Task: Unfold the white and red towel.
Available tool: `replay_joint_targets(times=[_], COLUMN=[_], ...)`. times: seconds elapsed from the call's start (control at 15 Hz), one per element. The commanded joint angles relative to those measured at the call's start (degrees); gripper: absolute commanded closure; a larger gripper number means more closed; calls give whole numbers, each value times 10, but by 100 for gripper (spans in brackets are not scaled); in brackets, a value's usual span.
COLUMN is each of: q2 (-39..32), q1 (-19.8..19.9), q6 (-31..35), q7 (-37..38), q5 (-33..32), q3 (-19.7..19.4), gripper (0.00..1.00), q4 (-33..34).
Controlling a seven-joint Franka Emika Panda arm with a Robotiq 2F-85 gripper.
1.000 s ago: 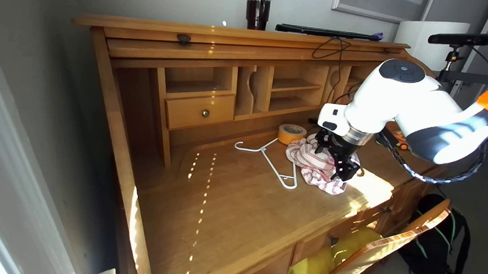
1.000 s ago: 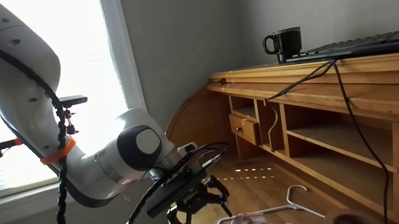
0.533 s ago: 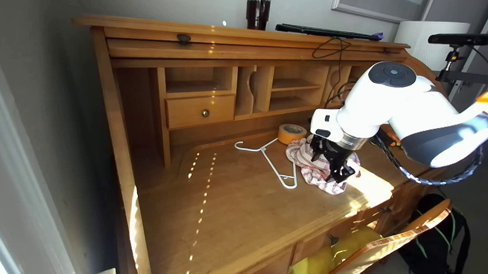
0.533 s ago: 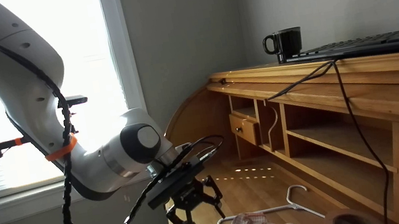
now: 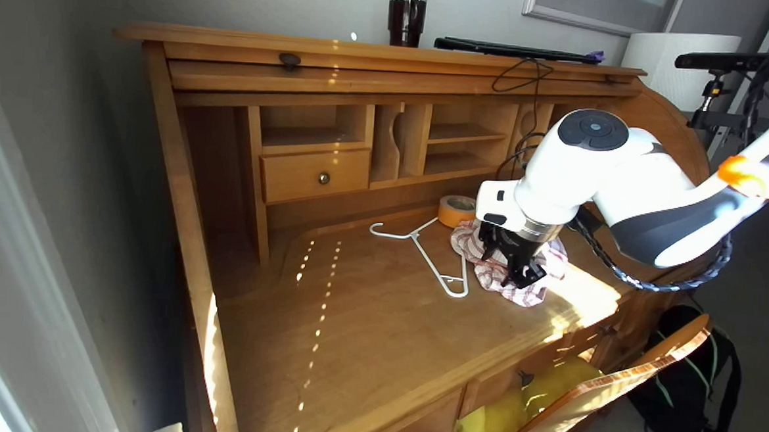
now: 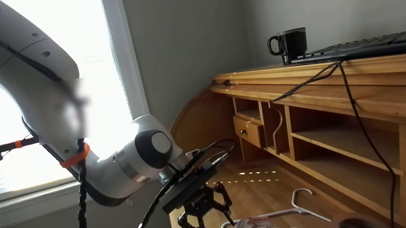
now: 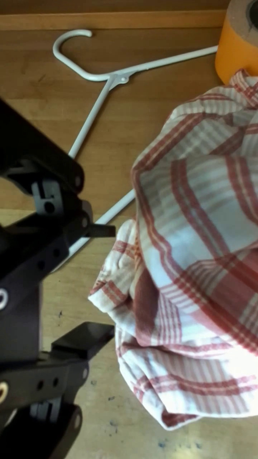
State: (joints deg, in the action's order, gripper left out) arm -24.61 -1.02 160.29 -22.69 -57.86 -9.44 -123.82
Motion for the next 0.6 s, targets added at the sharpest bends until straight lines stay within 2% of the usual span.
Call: replay_joint_targets(times=[0.0, 0.13, 0.4, 0.47, 0.53], q2=[-26, -33, -49, -54, -59], q1=[36, 47, 60, 62, 67], q6=[2, -1, 2, 3, 5], q7=[-34, -48, -68, -72, -80], q5=[1, 5, 1, 0, 3], q3=[37, 47, 55, 57, 60], gripper=[41, 48, 54, 62, 78], q4=[18, 22, 31, 34, 36])
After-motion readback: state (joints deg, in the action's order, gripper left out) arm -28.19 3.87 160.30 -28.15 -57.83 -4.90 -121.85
